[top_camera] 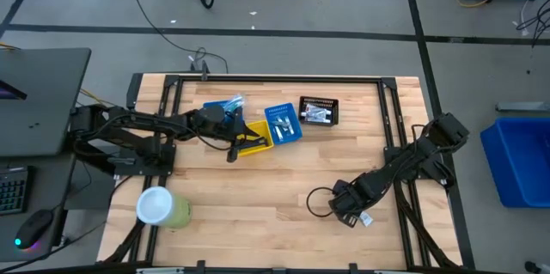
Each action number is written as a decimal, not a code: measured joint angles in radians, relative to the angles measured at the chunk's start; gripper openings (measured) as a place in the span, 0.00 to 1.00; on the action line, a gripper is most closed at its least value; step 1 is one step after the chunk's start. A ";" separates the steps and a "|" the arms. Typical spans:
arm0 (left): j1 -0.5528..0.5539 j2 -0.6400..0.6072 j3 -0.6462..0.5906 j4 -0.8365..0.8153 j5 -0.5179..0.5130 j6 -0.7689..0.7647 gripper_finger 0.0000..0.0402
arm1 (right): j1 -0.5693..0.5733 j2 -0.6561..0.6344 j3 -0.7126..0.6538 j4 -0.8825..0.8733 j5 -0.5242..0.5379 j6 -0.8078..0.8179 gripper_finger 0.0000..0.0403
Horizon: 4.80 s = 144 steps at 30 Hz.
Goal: Pick & Place Travel size toiletries
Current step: Put the toothpaste into the black bin, then return to Home Position
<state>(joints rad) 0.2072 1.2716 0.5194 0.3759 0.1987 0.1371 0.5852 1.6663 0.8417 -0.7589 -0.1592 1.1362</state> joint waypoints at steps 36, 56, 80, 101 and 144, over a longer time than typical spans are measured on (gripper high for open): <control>0.000 0.006 0.000 0.040 -0.004 0.024 0.27 | -0.786 -0.146 0.006 0.615 0.781 -1.263 0.29; 0.000 -0.001 0.006 -0.008 -0.098 -0.172 0.27 | -0.717 -0.163 -0.061 0.874 0.796 -1.253 0.61; 0.074 -0.944 -0.064 -0.589 -0.296 -0.102 0.27 | -0.414 -0.869 -0.137 0.452 0.454 -1.299 0.01; 0.074 -1.271 -0.350 -0.488 -0.202 -0.119 0.27 | -0.414 -1.427 -0.650 0.788 0.393 -1.328 0.01; 0.074 -1.266 -0.510 -0.308 -0.111 0.127 0.27 | -0.415 -1.555 -0.832 0.875 0.392 -1.310 0.03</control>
<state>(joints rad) 0.2810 0.0059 0.0093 0.0677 0.0875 0.2637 0.1707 0.1116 0.0097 0.1162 0.2325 -0.1734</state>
